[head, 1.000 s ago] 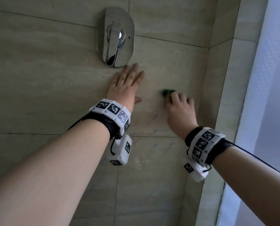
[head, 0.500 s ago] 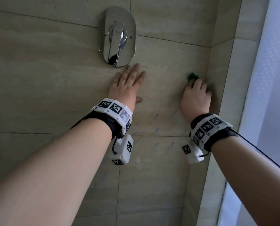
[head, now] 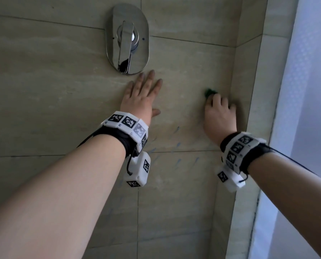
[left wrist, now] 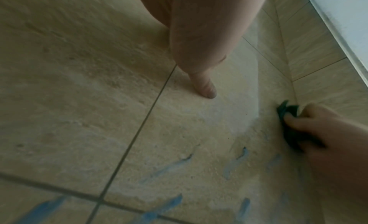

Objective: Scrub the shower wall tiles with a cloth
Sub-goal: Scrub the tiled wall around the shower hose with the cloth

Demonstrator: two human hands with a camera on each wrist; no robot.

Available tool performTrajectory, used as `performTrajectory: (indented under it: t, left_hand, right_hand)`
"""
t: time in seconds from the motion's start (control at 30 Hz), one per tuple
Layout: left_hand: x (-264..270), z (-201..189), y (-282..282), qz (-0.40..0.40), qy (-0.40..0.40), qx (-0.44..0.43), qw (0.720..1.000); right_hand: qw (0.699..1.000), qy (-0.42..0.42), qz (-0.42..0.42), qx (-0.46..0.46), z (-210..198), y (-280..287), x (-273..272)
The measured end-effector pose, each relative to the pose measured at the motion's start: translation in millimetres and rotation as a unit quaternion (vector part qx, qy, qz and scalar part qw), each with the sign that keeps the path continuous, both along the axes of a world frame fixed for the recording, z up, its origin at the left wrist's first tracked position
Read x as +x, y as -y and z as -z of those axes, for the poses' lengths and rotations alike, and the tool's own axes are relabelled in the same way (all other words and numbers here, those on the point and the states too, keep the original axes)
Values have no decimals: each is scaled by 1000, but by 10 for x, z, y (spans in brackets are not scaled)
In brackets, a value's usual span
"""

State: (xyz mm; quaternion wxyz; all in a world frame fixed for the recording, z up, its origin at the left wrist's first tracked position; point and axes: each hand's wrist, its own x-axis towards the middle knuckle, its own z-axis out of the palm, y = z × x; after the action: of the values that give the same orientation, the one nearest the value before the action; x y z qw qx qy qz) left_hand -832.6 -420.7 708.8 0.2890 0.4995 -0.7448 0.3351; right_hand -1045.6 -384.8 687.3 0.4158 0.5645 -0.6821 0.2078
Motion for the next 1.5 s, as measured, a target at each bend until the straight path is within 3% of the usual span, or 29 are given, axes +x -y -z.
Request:
performTrajectory:
  t: [0.1,0.2,0.33,0.43,0.5,0.57,0.63,0.73,0.83,0.97,1.1,1.2,1.27,1.33,1.4,1.5]
  left_hand:
    - [7,3,-8,5,0,0,1000]
    - [12,3,0,12,-6,-4,1000]
    - [6,0,10,9,-9,-6,1000]
    - [6,-1,-2,9,-6,-7,1000]
    - [11,1,-10,12,-9,-7,1000]
    - [14,4,-7,12,-9,-7,1000]
    - [20,3,3,11,-6,-6,1000]
    - [18,5,17,9,-8,-7,1000]
    - [14,6,13,4,-3,-8,1000]
    - [11,8,8,-2,3,-7,1000]
    - [10,2,-10,-3,1,-1,1000]
    - [6,4,-17,-4,0,0,1000]
    - [5,4,-11,-5,0,-1,1000]
    - [1,6,-4,-6,1,-1,1000]
    - [7,8,3,-4,0,0,1000]
    - [12,7,6,-10,6,-6,1000]
  right_hand:
    - [999,13,-17,-32,-325,35,7]
    - [997,24,-40,-60,-396,109,84]
    - [988,-126,-78,-41,-27,126,205]
    - [947,-279,-148,-63,222,169,138]
    - [927,-334,-157,-71,153,181,35]
    - [948,-286,-117,-77,-38,176,-57]
    - [976,-175,-87,-94,-211,151,-90]
    - [989,-62,-89,-103,-222,172,-46]
    - [979,-131,-130,-90,23,170,66]
    - [923,-328,-197,-34,478,171,59]
    - [878,-431,-206,-36,367,151,-26]
    - [903,-384,-174,-76,107,152,-70]
    - [947,-278,-126,-102,-26,147,-29]
    - [970,-185,-133,-88,-41,133,80]
    - [965,-182,-172,-82,98,133,181]
    - [922,-320,-216,-38,511,159,203]
